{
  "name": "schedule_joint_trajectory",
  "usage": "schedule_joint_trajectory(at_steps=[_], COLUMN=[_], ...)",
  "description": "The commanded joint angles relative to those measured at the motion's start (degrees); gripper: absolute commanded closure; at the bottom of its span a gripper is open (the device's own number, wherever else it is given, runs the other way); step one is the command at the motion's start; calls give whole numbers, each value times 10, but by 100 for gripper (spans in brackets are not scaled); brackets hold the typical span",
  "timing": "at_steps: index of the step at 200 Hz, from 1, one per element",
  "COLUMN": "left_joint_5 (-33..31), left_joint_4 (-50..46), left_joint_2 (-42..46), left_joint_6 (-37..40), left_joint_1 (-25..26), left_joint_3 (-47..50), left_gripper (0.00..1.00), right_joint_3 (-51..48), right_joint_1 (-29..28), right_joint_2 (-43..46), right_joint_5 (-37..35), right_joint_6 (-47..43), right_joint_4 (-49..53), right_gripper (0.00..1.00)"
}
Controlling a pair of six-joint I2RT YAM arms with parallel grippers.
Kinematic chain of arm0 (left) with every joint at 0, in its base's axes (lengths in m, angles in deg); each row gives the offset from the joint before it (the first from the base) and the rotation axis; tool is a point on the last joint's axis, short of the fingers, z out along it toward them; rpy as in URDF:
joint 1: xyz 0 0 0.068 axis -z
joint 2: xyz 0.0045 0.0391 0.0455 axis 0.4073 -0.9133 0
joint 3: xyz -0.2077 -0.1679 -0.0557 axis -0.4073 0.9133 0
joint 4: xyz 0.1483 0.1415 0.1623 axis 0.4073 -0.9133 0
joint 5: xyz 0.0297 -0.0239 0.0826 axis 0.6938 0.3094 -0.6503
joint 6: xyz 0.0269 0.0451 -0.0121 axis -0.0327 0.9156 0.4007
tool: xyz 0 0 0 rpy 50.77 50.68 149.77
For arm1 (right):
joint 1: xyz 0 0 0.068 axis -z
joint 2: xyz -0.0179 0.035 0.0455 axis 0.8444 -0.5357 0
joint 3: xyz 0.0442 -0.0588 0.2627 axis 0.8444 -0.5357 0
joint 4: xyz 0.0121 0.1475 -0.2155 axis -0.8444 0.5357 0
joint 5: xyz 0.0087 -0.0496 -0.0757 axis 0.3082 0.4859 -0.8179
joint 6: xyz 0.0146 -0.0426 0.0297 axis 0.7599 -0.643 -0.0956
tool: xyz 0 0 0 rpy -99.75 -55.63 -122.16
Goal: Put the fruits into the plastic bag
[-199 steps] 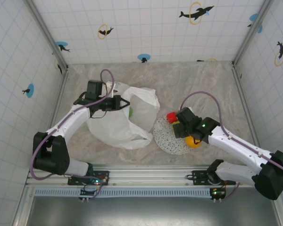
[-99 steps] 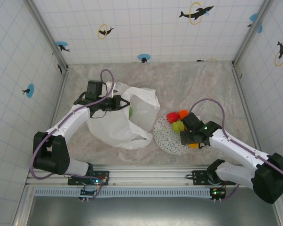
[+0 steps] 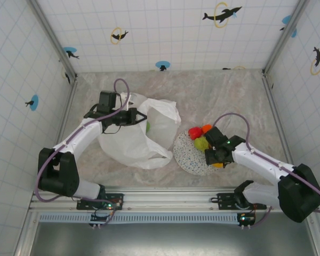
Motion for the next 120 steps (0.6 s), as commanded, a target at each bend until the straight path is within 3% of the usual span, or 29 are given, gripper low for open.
schedule_joint_trajectory(at_steps=[1,50,79,120], left_joint_5=[3,3,5,11], left_joint_4=[1,5,7,19], left_joint_2=[0,0,-2,5], left_joint_6=[-6,-7,-8,-13], left_joint_1=[3,2,2,3], left_joint_3=[-10,-7,-6,-5], left_gripper=[100,100,100,100], right_joint_3=[14,72,105,110], right_joint_1=[-3,-17,-48,-76], right_joint_2=[26,127,136,71], right_joint_5=[-1,16,43,76], right_joint_6=[4,4,-13,-52], right_joint_4=[42,57,-30,-199], right_gripper=[30,34,36,37])
